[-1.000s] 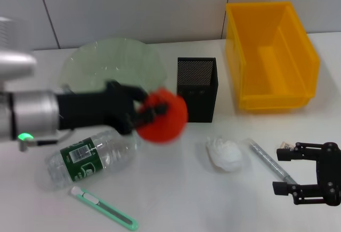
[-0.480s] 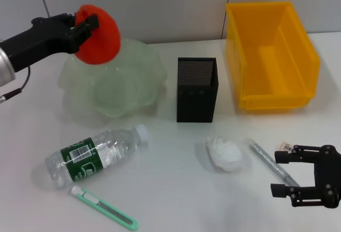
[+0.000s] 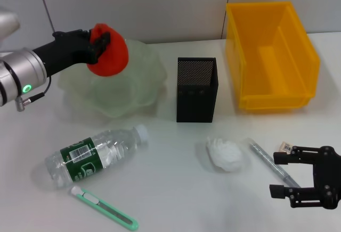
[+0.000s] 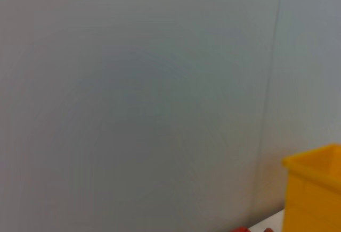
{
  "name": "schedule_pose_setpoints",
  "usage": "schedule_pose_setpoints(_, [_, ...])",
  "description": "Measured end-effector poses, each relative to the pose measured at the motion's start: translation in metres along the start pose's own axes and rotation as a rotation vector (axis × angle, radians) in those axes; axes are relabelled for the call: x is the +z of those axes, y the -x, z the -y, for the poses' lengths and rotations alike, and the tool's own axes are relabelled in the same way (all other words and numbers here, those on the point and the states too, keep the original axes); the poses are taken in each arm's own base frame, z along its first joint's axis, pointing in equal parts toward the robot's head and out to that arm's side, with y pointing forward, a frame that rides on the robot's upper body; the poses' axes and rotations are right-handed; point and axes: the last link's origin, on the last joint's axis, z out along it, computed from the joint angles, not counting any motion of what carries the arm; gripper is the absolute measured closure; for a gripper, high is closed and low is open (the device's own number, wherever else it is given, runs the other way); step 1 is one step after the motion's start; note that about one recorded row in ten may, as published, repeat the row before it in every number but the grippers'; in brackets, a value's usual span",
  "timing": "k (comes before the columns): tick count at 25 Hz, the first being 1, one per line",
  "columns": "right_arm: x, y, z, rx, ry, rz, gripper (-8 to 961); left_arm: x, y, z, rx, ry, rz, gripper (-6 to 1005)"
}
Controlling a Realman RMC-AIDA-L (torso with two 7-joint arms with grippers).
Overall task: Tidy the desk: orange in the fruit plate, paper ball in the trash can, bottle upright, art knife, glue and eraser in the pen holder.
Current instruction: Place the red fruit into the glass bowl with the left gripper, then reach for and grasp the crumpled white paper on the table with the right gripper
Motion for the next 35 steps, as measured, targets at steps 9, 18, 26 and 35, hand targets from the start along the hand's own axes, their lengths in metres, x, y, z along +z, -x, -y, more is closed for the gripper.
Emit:
schedule_pose_setpoints(9, [0.002,-0.001,0.001,0.009,0.001,0.004,185,0.008,0.006,0.005,0.027,-0.061,0.041,730])
schedule_pose_setpoints(18, [0.005,-0.002,0.002,0.018,0.003,0.009,184,0.013,0.009,0.000,0.039,-0.055,0.066,575])
schedule_pose_setpoints(26, [0.003,-0.004,0.002,0.021,-0.007,0.011,184,0.013,0.003,-0.001,0.017,-0.040,0.032,220])
schedule_pose_setpoints(35, [0.004,-0.006,0.003,0.032,-0.015,0.014,184,-0.035,-0.034,-0.017,-0.005,0.202,-0.119,172])
